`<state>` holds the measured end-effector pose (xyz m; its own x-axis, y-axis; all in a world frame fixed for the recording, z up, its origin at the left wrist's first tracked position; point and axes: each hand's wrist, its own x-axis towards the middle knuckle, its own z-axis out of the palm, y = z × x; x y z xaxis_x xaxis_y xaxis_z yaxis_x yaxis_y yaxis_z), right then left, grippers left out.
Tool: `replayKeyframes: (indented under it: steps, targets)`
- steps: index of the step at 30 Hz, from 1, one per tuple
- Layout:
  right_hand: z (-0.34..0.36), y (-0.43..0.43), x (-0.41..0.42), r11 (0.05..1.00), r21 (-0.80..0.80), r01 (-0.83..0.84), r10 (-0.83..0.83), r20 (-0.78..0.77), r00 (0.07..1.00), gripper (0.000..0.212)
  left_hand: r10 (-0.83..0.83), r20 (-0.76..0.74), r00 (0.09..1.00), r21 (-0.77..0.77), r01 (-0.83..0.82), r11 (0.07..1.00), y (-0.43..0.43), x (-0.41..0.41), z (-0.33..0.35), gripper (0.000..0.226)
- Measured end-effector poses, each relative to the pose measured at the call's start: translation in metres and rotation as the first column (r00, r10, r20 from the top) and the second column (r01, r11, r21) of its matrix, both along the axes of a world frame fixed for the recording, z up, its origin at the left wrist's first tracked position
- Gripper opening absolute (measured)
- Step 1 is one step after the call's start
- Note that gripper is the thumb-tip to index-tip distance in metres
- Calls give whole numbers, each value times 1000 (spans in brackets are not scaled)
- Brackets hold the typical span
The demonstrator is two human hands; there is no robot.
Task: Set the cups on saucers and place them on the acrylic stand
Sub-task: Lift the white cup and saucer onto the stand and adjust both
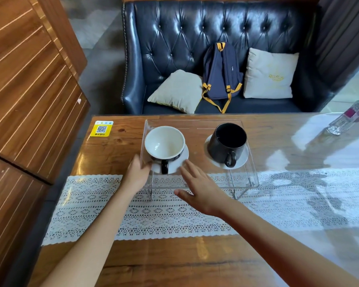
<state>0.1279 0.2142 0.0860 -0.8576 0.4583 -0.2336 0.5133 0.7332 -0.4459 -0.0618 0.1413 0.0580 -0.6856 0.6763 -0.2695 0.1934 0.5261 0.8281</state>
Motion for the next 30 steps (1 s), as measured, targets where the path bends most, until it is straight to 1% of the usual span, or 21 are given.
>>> replayKeyframes:
  steps: [2,5,10,12,14,16,18,19,21,23,24,26,27,28,30]
  targets:
    - [-2,2,-4,1000,6,4,-4,28,1000,78,6,-3,1000,1,-6,1000,3,-3,-3,31]
    - [-3,6,-13,1000,-6,24,-24,31,999,80,13,-13,1000,1,-13,1000,10,-8,-4,30]
    - [-3,18,-27,996,-54,67,-66,22,998,81,68,16,998,104,-69,992,25,-11,-1,49]
    - [-3,24,-31,993,-81,88,-86,18,996,81,60,-24,998,106,-57,993,29,-10,-1,59]
    - [-3,29,-35,989,-111,101,-100,16,995,80,38,-112,993,102,-26,994,31,-9,-1,63]
    - [-5,33,-38,987,-122,107,-106,11,994,80,32,-196,980,109,-11,994,33,-9,-1,55]
    - [-6,36,-40,983,-137,119,-119,10,993,80,25,-261,965,99,1,995,35,-10,0,34]
    - [-6,37,-41,982,-146,122,-122,10,993,79,13,-282,959,86,12,996,37,-10,1,28]
    - [-8,40,-42,978,-167,123,-125,-1,992,78,-14,-293,956,70,36,997,38,-11,1,30]
    - [-9,41,-41,968,-194,161,-179,-75,981,72,-28,-287,957,59,47,997,37,-11,1,35]
    - [-9,42,-41,958,-199,206,-238,-156,959,67,-34,-282,959,52,51,997,36,-11,0,36]
    - [-7,45,-42,929,-212,304,-363,-351,863,60,-49,-275,960,21,57,998,34,-10,-1,44]
    - [-6,48,-45,918,-224,328,-395,-431,811,59,-57,-277,959,1,60,998,33,-10,-1,49]
    - [-5,53,-50,913,-237,333,-408,-481,776,60,-66,-285,956,-20,63,998,33,-10,-1,55]
    - [-2,62,-63,912,-282,299,-407,-516,754,66,-75,-323,943,-52,62,997,35,-11,-1,60]
